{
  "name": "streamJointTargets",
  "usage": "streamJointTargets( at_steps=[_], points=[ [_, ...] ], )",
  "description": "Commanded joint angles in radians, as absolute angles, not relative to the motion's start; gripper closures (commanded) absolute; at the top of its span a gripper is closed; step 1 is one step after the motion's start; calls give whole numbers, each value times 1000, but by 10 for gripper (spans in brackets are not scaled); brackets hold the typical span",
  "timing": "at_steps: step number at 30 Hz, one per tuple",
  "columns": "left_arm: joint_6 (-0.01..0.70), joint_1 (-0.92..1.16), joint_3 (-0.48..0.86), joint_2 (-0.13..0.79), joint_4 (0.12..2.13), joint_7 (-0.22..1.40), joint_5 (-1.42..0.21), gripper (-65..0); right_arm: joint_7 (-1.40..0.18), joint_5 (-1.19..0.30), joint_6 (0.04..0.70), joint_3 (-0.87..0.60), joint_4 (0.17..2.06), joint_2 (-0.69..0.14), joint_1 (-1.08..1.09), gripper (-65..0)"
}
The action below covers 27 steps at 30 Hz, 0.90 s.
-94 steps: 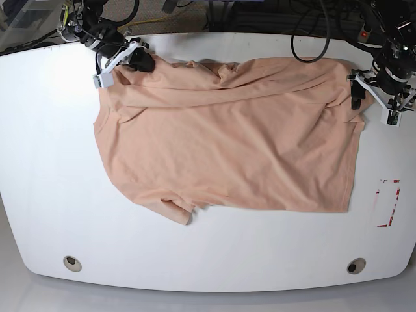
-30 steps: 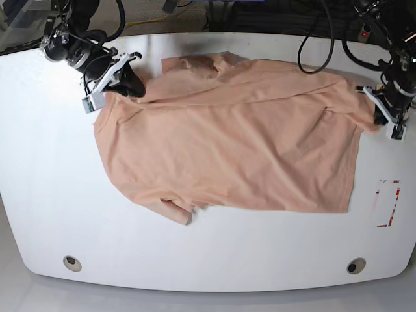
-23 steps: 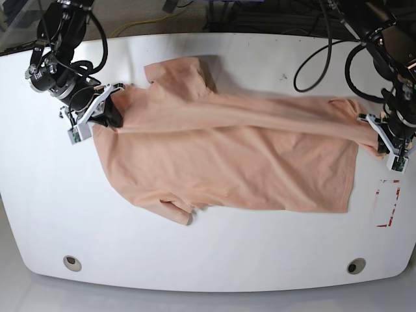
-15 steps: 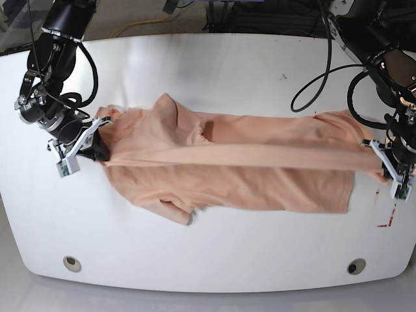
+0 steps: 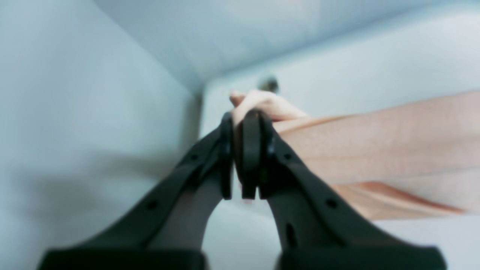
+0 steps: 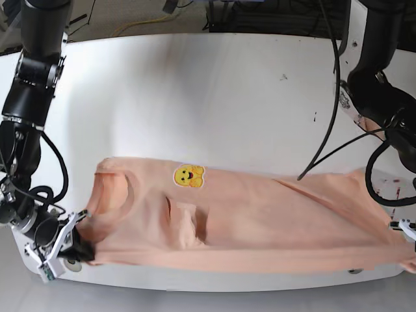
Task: Fold the T-shirt properly
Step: 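Lift the shirt high with both grippers and shake it out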
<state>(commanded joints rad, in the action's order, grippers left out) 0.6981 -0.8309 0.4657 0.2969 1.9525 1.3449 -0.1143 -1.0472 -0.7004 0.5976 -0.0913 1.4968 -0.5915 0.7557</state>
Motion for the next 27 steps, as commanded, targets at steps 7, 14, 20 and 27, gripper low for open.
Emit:
streamJointTargets(
  at_steps=[7, 14, 20, 27],
  points=[
    [698, -1133, 427, 378, 1742, 1339, -119, 0, -1078, -700, 598, 77, 1403, -636, 1096, 0],
    [698, -1260, 374, 380, 1647, 1300, -120, 0, -1145, -723, 599, 111, 1406, -651, 1194, 0],
    [698, -1158, 357, 371, 1738, 1343, -125, 0, -1150, -792, 599, 38, 1442, -720, 1012, 0],
    [698, -905, 361, 329, 1956, 1396, -193, 0, -1155, -791, 616, -163, 1601, -730, 636, 0]
  ],
)
